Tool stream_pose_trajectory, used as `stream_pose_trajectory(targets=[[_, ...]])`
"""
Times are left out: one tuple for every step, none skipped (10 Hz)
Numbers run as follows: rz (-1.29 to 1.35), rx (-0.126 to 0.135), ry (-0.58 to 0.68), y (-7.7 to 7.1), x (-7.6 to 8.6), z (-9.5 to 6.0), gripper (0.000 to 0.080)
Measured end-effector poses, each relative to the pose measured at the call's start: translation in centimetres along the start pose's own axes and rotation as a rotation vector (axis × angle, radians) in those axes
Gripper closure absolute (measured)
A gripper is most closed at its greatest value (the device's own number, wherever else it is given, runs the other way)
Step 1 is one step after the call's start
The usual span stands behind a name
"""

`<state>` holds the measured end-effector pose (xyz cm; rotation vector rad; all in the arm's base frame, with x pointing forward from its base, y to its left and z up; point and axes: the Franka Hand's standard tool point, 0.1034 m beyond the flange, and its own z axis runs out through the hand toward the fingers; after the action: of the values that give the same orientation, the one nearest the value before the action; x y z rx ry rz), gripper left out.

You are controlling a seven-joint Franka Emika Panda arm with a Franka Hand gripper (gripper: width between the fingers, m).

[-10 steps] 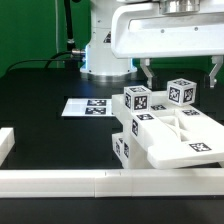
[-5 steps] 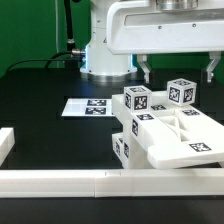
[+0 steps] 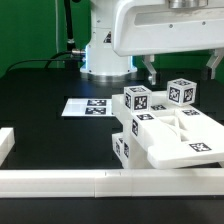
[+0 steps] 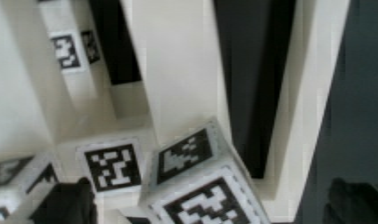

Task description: Assemble chair

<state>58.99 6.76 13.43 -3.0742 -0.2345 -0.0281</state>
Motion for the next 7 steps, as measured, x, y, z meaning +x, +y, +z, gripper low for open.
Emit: stream_pose_trajectory(targets=[[-0.057, -0.002, 0.000, 0.0, 0.0, 0.1, 0.0150], [-0.128, -0.013, -0.004, 0.1, 0.0, 0.4, 0.0150], [-0.173, -0.018, -0.009, 0.1, -0.1, 0.7, 0.0150], [-0.174, -0.019, -0.013, -0.1, -0.2, 1.0, 0.0150], [-0.177, -0.021, -0.019, -0.1, -0.3, 1.3, 0.0150], [-0.180, -0.021, -0.022, -0.1, -0.4, 1.5, 0.0150], [-0.181, -0.021, -0.023, 0.0, -0.4, 1.5, 0.0150]])
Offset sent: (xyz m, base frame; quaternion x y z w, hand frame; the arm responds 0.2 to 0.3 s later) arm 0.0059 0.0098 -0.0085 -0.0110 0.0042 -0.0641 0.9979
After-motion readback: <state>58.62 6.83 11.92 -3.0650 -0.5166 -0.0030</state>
